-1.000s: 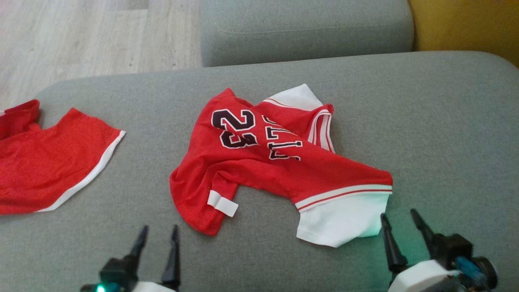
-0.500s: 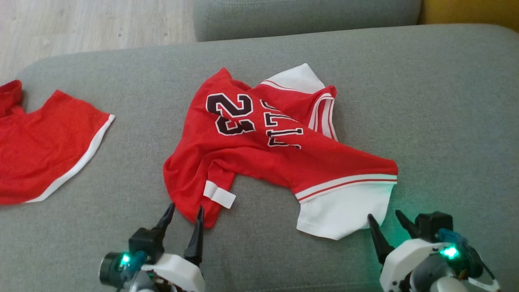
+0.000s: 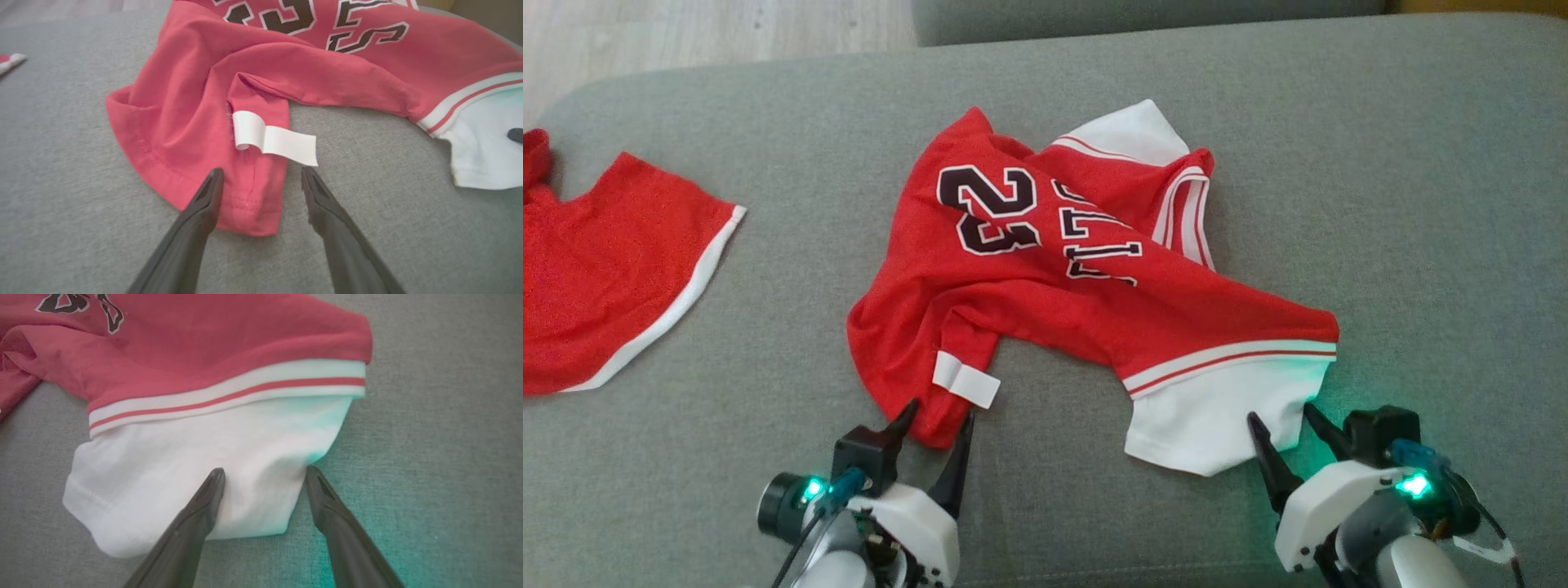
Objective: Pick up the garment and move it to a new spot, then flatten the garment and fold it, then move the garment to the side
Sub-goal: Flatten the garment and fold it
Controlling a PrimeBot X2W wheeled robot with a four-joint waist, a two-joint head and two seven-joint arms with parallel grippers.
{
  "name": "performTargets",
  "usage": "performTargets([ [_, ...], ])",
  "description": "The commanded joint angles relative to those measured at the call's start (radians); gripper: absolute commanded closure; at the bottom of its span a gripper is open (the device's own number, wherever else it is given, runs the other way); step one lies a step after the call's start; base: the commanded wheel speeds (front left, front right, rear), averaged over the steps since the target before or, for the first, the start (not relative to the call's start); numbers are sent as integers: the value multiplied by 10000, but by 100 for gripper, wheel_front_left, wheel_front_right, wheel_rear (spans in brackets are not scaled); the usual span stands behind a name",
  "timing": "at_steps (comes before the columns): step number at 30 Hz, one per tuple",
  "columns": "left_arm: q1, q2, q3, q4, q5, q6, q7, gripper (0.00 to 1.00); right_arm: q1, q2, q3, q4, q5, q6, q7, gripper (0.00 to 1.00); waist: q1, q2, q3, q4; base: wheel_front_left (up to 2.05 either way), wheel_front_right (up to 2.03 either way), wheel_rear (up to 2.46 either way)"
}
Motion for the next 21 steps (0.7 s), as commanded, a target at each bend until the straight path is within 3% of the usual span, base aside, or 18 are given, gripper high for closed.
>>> performTargets([
  [1, -408, 54, 258, -206, 54, -12, 22, 0, -406, -52, 289, -336, 34, -7, -11, 0, 0, 0, 106, -56, 0, 0, 0],
  [20, -537, 245, 15, 420, 85, 283, 694, 0, -612, -52, 484, -144, 165, -7, -132, 0, 0, 0, 421, -173, 0, 0, 0],
  [21, -528, 263, 2, 460, 65, 267, 756, 13, -627, -52, 519, -119, 174, -7, -118, 0, 0, 0, 417, -169, 0, 0, 0],
])
